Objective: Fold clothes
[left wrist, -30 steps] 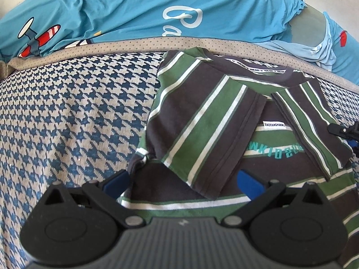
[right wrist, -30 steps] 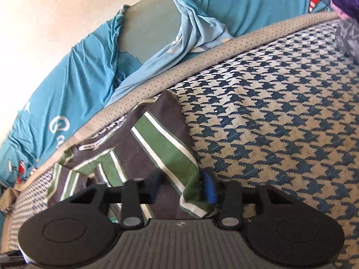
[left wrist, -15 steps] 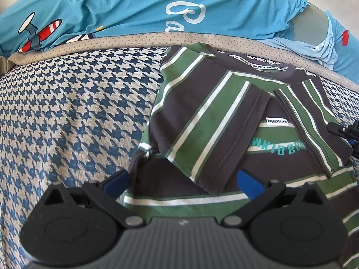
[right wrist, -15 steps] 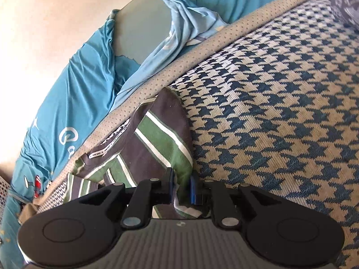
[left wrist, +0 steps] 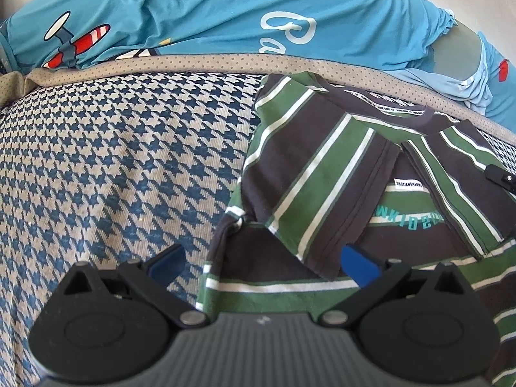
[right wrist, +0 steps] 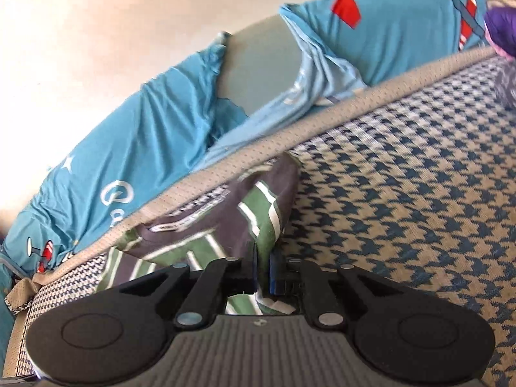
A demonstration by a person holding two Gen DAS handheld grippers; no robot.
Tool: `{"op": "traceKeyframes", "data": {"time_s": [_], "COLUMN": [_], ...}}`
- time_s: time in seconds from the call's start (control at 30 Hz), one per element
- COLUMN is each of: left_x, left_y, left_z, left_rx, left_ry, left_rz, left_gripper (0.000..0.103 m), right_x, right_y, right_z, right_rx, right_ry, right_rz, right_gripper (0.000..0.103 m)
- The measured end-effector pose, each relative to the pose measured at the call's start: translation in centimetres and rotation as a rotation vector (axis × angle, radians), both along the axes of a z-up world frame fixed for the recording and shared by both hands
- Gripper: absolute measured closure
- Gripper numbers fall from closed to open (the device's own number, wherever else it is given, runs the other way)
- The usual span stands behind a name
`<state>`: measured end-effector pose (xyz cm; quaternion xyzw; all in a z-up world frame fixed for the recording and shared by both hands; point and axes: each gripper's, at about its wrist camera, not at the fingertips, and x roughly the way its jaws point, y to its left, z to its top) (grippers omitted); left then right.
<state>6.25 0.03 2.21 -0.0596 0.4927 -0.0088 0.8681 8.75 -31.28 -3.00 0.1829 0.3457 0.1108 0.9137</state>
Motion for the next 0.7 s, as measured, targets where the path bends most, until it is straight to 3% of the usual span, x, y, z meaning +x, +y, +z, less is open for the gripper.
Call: {"op": "traceKeyframes", "data": {"time_s": [0.23,0.47,0.7], "left_x": [-0.7,-1.6,-1.7], "left_y": [3.8,8.1,11.3], "left_z": [1.8,2.8,3.2], "left_rx": [-0.080,-0.115,-0.152], "left_ry": [-0.047,-0.089,-0.099], "left_rz": [0.064,0.162,0.253], "left_gripper": [0.000,0.000,0.000], "right_x": [-1.6,-1.7,-2.2], "right_y": [4.2,9.3,17.2], "right_z": [1.3,1.7,1.2], "right_rx": [-0.091,-0.055,-0.055], "right_ry": [-0.081,-0.093,-0.132], "right_rz": [0.079,0.127,0.300], "right_gripper": [0.095,0.095,0.095]}}
